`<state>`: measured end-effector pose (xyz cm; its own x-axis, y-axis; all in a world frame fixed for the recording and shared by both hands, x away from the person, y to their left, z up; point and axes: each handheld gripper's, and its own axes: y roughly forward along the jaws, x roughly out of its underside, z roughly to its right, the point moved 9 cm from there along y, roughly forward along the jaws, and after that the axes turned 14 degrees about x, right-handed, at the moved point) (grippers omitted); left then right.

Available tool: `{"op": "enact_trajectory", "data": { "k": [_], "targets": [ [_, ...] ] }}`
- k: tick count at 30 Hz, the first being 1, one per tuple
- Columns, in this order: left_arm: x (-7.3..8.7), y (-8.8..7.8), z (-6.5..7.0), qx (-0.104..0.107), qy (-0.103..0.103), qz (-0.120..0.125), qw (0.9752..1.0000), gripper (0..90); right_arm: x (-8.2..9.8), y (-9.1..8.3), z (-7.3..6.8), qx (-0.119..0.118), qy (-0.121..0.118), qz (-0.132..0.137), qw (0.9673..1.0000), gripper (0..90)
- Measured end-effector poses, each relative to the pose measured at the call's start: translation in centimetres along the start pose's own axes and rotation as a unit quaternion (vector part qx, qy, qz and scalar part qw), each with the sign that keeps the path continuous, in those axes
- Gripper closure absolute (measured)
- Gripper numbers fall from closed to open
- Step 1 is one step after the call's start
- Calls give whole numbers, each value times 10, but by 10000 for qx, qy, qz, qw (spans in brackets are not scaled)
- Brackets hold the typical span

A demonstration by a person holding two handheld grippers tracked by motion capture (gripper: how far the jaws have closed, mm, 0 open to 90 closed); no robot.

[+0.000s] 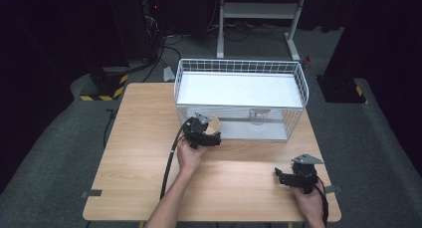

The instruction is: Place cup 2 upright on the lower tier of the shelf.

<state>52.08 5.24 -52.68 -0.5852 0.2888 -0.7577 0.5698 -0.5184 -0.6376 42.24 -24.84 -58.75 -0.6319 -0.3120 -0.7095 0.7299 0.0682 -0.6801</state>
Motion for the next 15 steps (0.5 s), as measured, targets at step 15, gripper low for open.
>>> {"op": "enact_trajectory", "data": {
  "k": [15],
  "targets": [
    [-1, 12, -8, -47, -118, 99, 9999, 91, 0, 0, 0, 3, 5, -3, 10000, 157]
  ]
}}
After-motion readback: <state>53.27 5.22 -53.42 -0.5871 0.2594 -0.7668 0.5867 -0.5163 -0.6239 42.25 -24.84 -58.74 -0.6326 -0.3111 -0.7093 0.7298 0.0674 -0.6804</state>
